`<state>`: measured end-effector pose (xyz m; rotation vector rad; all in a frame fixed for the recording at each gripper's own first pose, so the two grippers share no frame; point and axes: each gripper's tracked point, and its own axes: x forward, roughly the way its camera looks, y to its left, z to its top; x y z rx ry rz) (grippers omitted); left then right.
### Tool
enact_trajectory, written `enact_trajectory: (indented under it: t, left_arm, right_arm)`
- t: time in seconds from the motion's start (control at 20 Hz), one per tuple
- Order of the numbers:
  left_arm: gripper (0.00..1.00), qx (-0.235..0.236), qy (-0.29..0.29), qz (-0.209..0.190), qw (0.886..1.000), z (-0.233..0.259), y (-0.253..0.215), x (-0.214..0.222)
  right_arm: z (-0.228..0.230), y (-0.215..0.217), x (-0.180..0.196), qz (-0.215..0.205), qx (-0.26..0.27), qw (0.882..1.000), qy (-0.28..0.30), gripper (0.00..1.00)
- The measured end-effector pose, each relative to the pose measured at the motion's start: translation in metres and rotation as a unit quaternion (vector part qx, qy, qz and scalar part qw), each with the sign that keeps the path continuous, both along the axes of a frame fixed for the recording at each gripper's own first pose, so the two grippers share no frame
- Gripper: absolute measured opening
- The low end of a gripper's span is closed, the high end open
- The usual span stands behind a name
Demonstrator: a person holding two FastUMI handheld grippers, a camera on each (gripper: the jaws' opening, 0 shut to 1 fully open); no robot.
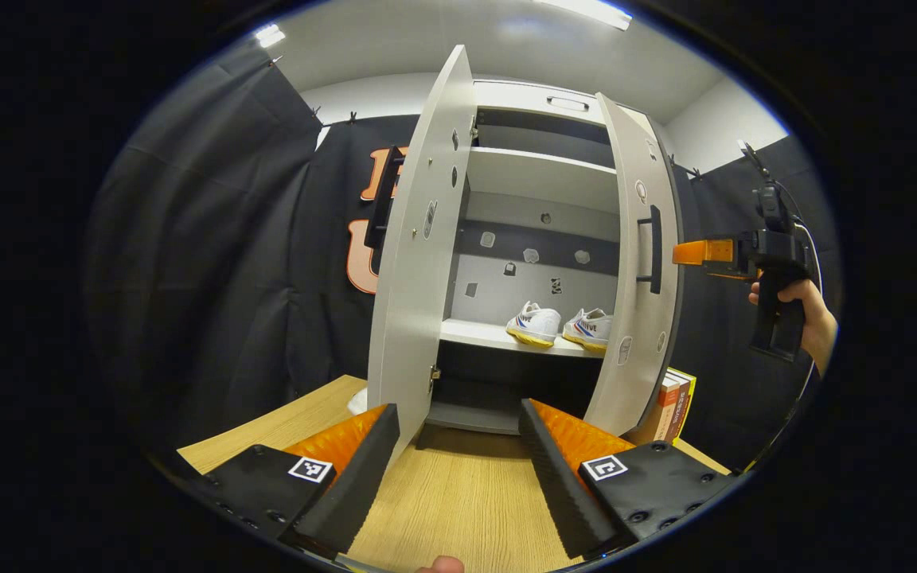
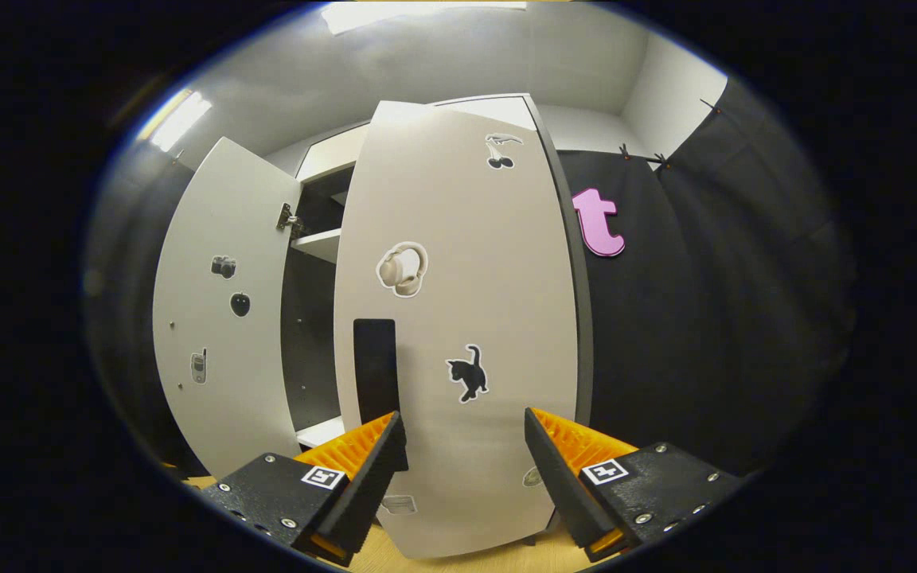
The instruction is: Grab one shoe with the right hand and put it into the shoe cabinet, grab the other shoe with the left hand and put it into the shoe cabinet; then close the right door with the right hand and the left door with the left hand.
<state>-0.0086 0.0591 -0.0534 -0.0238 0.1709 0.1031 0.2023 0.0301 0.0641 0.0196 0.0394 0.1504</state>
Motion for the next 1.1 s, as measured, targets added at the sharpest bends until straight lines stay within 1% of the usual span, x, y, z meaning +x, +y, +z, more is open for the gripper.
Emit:
enact_trajectory:
  t: [0.25,0.5,0.9,1.1]
  left_arm:
    - [0.98,0.004,0.003,0.0,1.0,-0.001,0.001,0.001]
    - [0.98,0.01,0.002,-0.003,1.0,-0.001,0.001,0.003]
    - [0.98,0.007,0.006,-0.008,1.0,-0.002,0.0,0.005]
    - [0.98,0.004,0.005,-0.01,1.0,-0.002,-0.001,0.005]
  right_arm:
    - [-0.01,0.014,0.021,0.007,-0.002,1.0,0.009,0.93]
    - [-0.015,0.026,0.043,0.005,-0.005,1.0,0.012,0.91]
    - [-0.021,0.036,0.063,-0.005,-0.024,1.0,0.009,0.91]
    - [-0.021,0.039,0.064,-0.013,-0.031,0.999,0.005,0.91]
